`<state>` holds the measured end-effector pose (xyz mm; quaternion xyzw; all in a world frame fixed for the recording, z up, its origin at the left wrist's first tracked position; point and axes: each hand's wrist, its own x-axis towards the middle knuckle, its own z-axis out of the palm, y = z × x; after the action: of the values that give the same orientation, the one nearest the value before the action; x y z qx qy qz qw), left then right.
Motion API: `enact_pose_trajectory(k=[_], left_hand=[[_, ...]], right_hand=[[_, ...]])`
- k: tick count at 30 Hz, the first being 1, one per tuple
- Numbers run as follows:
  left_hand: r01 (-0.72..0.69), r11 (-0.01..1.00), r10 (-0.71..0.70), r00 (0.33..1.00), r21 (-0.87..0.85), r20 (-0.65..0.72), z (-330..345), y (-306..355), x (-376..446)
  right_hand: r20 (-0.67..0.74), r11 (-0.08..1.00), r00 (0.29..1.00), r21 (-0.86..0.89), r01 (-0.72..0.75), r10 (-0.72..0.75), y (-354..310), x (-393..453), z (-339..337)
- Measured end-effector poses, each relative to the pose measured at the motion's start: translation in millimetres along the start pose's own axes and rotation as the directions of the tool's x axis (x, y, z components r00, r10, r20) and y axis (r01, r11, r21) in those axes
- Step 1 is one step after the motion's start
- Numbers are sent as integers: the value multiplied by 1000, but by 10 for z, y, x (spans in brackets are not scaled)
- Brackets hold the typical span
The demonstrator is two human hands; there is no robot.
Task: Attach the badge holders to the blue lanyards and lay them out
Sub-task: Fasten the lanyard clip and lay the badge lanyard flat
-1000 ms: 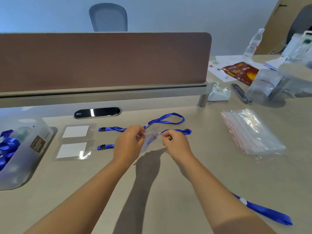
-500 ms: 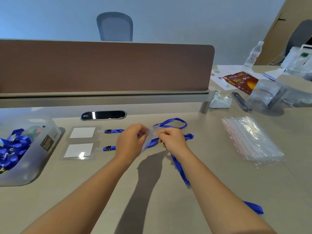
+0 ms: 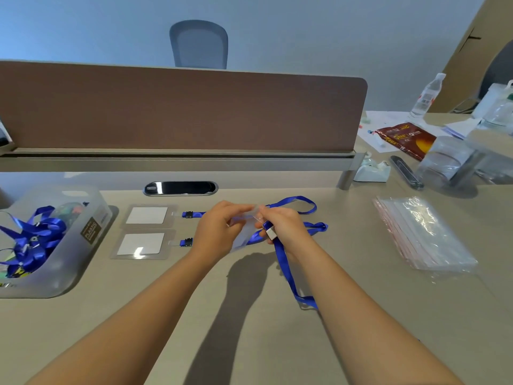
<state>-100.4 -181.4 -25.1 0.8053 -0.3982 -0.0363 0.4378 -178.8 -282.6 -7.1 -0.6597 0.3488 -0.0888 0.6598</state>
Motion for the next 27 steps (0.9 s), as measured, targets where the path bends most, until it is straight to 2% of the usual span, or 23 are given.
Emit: enact_pose_trajectory(k=[3, 7, 10, 15, 27], left_hand=[[-5, 998, 2, 999, 63, 48, -49, -29, 10], [9, 999, -13, 996, 51, 88, -107, -73, -8], [67, 998, -65, 992, -12, 109, -151, -81, -31], [157, 979, -148, 986, -134, 75, -179, -76, -43], [189, 981, -190, 981, 31, 44, -205, -139, -10]], right_hand=[[-12, 999, 1000, -51, -18, 17, -44, 14, 55], [2, 998, 1000, -52, -22, 22, -36, 34, 114], [33, 999, 999, -51, 7, -5, -19, 44, 144], [75, 984, 993, -143, 102, -92, 0, 34, 207], [118, 939, 985, -306, 156, -125, 11, 72, 342]])
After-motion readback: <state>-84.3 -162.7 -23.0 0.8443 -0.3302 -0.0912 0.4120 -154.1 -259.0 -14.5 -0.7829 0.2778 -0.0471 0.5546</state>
